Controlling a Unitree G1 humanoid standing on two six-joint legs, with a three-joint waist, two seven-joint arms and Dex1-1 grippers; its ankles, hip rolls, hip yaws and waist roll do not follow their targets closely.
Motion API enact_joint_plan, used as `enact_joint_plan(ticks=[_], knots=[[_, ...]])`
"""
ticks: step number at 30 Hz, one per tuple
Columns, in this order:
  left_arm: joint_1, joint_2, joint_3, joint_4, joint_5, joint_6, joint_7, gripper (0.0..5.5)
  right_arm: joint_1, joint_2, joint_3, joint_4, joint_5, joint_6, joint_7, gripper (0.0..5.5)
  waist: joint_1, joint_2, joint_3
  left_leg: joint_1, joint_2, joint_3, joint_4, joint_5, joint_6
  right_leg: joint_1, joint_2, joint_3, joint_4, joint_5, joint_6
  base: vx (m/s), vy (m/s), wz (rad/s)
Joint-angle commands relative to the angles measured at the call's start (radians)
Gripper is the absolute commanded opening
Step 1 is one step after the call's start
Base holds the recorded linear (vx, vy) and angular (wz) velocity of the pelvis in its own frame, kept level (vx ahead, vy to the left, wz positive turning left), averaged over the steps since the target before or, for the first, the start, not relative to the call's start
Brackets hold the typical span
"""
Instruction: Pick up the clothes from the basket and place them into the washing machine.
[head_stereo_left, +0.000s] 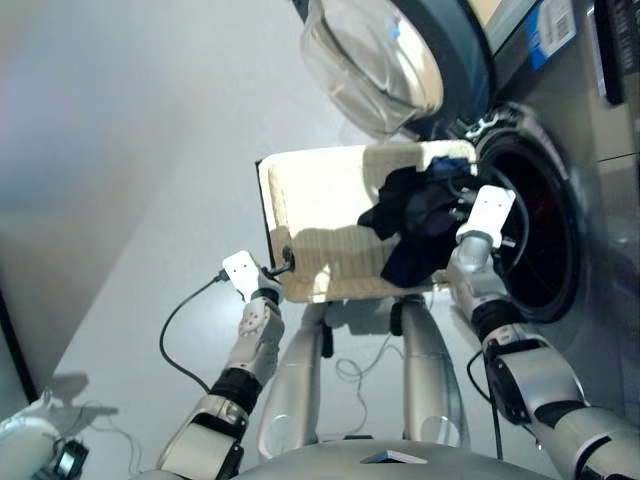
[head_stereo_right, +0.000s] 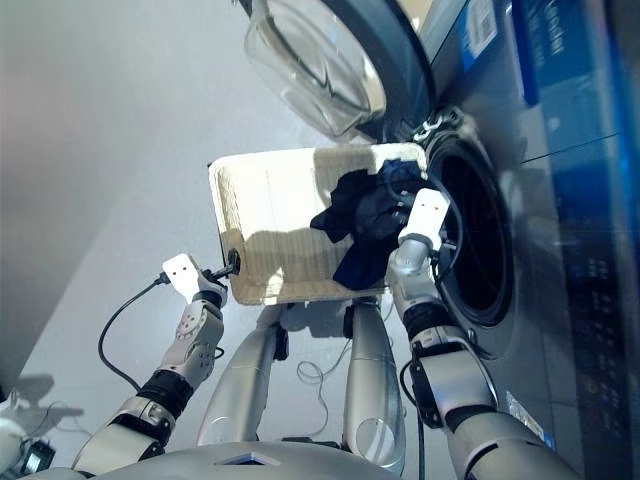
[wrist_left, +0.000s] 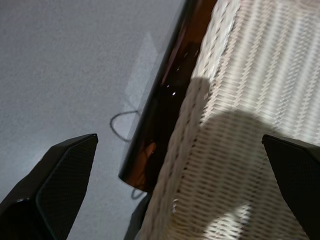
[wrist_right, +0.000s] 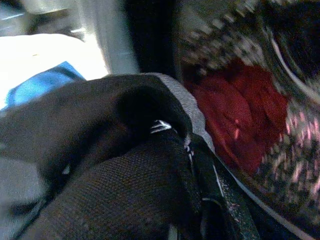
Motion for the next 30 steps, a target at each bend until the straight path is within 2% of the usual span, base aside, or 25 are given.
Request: enact_joint_plan(ticks=[1,6,9,11,14,17,20,24,27,28,29,30], knots=[[0.007,0.064,0.019,-0.084,0.028,-0.048,0.016,5.5,-0.077,-0.048,-0.069,0.047,0.144,-0.089,-0.066,0.0,0.007,0.004,-0.026,-0.11,-0.021,0.015,0.284,-0.245,0.027,-0.021,-0.005,0.026,0.017,-0.051,0.08,0.0,0.0,0.0],[-0.001,0.076,0.022,-0.087,0.007,-0.039,0.014,5.5,-0.137,-0.094,-0.11,0.144,0.277,-0.107,-0.042,0.0,0.012,0.011,-0.038,-0.173,-0.02,0.012,0.345,-0.276,0.034,-0.093,-0.003,0.045,0.087,-0.081,0.075,0.0,0.0,0.0],[-0.012,0.08,0.017,-0.069,-0.009,-0.029,0.011,5.5,-0.154,-0.125,-0.122,0.219,0.341,-0.097,-0.035,0.0,0.008,0.008,-0.041,-0.208,-0.014,0.021,0.38,-0.287,0.039,-0.128,0.01,0.054,0.11,-0.09,0.063,0.0,0.0,0.0],[-0.013,0.08,0.016,-0.068,-0.016,-0.029,0.01,5.5,-0.166,-0.14,-0.134,0.205,0.365,-0.121,-0.053,0.0,0.007,0.01,-0.044,-0.227,-0.011,0.021,0.395,-0.294,0.04,-0.149,0.017,0.061,0.121,-0.094,0.059,-0.001,-0.016,-0.181],[0.005,0.089,0.025,-0.085,-0.023,-0.03,-0.004,5.5,-0.169,-0.221,-0.15,0.151,0.332,-0.14,-0.087,0.0,0.006,0.012,-0.048,-0.251,-0.006,0.023,0.408,-0.301,0.043,-0.179,0.022,0.071,0.134,-0.097,0.057,0.0,0.0,0.0],[0.021,0.1,0.012,-0.08,-0.024,-0.039,-0.023,5.5,-0.206,-0.371,-0.145,0.14,0.3,-0.155,-0.106,0.0,0.01,0.013,-0.055,-0.272,0.001,0.026,0.433,-0.307,0.044,-0.205,0.032,0.078,0.157,-0.101,0.056,0.0,0.0,0.0],[0.008,0.095,0.007,-0.064,-0.027,-0.048,-0.027,5.5,-0.213,-0.446,-0.18,0.084,0.264,-0.213,-0.172,0.0,0.009,0.02,-0.06,-0.285,0.007,0.026,0.445,-0.311,0.044,-0.221,0.036,0.084,0.168,-0.106,0.057,-0.003,-0.008,-0.131],[0.005,0.096,0.002,-0.051,-0.031,-0.065,-0.033,5.5,-0.216,-0.495,-0.176,0.046,0.247,-0.241,-0.167,0.0,0.015,0.024,-0.071,-0.287,0.008,0.019,0.442,-0.308,0.038,-0.223,0.032,0.081,0.173,-0.109,0.058,-0.001,-0.009,-0.053],[-0.009,0.088,0.002,-0.018,-0.025,-0.073,-0.043,5.5,-0.215,-0.496,-0.099,0.062,0.188,-0.204,-0.091,0.0,0.02,0.015,-0.086,-0.283,0.009,0.016,0.429,-0.302,0.034,-0.217,0.031,0.08,0.162,-0.1,0.058,0.0,0.0,0.0],[-0.013,0.086,0.003,-0.01,-0.033,-0.075,-0.044,5.5,-0.221,-0.479,-0.085,0.081,0.211,-0.198,-0.061,1.32,0.02,0.013,-0.09,-0.28,0.009,0.016,0.425,-0.3,0.032,-0.213,0.031,0.079,0.156,-0.097,0.058,0.0,0.0,0.0],[-0.017,0.084,0.004,-0.006,-0.036,-0.076,-0.047,5.5,-0.219,-0.461,-0.068,0.101,0.231,-0.183,-0.015,5.5,0.02,0.01,-0.092,-0.276,0.011,0.014,0.416,-0.296,0.031,-0.209,0.031,0.078,0.15,-0.095,0.057,0.0,0.0,0.0],[-0.021,0.083,0.002,-0.003,-0.039,-0.077,-0.051,5.5,-0.221,-0.44,-0.051,0.119,0.252,-0.172,0.026,5.5,0.02,0.007,-0.095,-0.271,0.011,0.013,0.408,-0.292,0.028,-0.202,0.03,0.076,0.142,-0.092,0.057,0.0,0.0,0.0]])
